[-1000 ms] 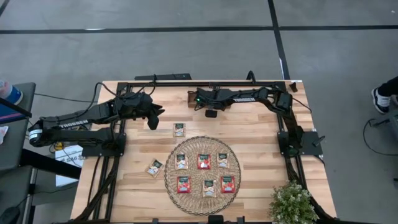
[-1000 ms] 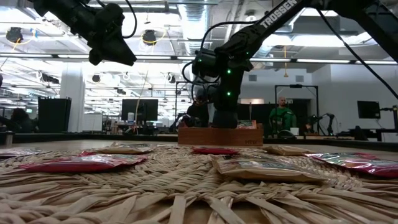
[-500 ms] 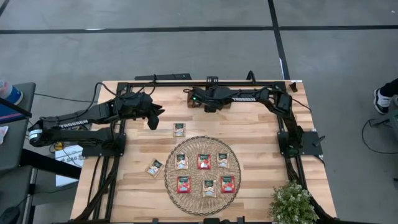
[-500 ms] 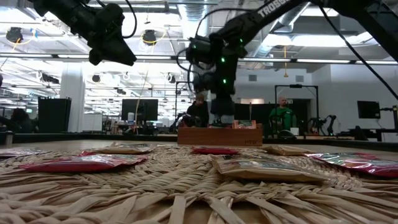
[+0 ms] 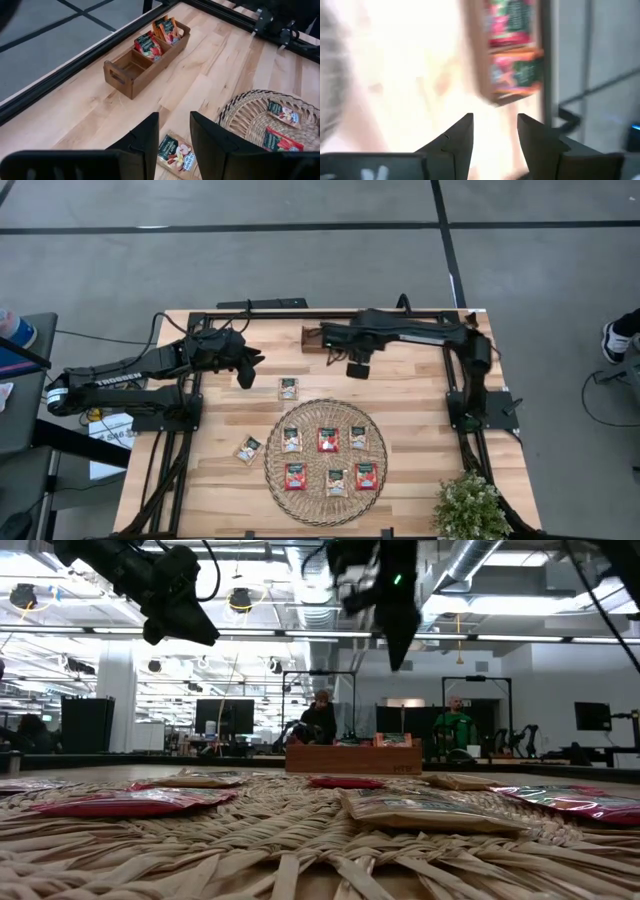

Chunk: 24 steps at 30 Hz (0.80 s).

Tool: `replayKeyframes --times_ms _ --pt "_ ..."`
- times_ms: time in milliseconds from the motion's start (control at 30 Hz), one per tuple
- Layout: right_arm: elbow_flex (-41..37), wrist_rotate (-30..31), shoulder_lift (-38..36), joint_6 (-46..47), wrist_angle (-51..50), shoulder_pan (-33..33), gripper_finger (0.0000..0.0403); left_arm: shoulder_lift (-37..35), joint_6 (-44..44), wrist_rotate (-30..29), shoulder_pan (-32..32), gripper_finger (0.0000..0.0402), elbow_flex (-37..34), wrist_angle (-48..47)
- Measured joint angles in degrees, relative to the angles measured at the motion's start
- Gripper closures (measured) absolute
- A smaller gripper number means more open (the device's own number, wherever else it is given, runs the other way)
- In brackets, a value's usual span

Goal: Pick & Place Tea
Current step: Put the red tea bag into the middle section of the wooden organizer

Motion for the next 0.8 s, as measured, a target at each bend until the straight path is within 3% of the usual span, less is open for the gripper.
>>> replayKeyframes --times_ms 300,467,800 --pt "-12.3 -6.6 -13.5 6.8 0.5 8.3 0.0261 0.0 0.6 2.0 0.0 0.0301 0.0 -1.8" --pt "-21.2 -10.7 -19.6 13.6 6.2 14.5 0.0264 0.0 0.6 2.8 0.0 0.0301 0.0 -2.3" --pt "-30.9 -18.7 -22.9 20.9 19.1 27.5 0.0265 0.0 -3.6 5.2 0.0 0.0301 0.0 -2.2"
